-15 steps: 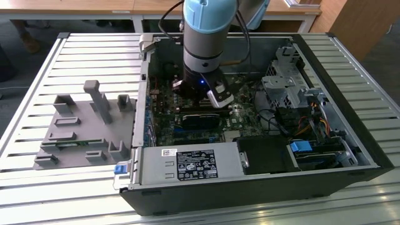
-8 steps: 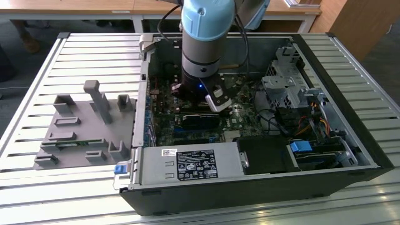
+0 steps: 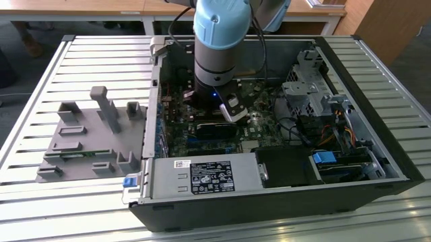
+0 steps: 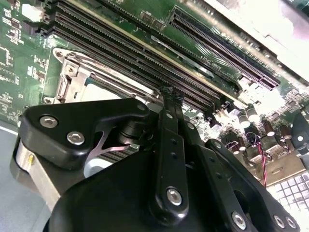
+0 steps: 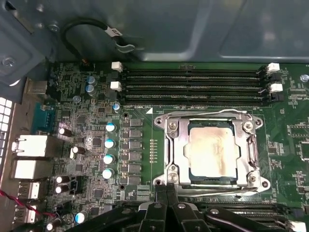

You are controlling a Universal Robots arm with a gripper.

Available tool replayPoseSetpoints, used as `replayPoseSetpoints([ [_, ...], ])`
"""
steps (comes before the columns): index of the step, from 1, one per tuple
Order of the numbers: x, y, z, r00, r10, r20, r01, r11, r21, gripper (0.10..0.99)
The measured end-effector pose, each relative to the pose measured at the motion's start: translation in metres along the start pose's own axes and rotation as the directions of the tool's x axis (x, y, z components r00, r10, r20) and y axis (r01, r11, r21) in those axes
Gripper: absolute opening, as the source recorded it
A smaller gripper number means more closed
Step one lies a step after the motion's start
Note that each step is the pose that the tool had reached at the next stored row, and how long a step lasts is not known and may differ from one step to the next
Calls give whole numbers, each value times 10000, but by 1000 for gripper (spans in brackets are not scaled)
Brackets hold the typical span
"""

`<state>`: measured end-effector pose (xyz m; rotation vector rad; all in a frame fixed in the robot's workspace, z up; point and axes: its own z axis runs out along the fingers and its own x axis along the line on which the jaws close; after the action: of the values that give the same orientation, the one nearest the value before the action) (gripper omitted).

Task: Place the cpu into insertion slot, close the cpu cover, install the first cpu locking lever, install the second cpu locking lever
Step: 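Install the second cpu locking lever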

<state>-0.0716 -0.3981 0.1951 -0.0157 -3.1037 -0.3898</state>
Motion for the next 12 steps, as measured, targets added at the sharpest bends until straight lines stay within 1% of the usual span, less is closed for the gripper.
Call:
replayPoseSetpoints([
  [3,11,7,12,10000,0,-2,0,10000,-32,118],
  [9,25,56,44,10000,-1,-1,1,10000,-87,118],
  [12,35,56,60,10000,-1,-2,1,10000,-96,118],
])
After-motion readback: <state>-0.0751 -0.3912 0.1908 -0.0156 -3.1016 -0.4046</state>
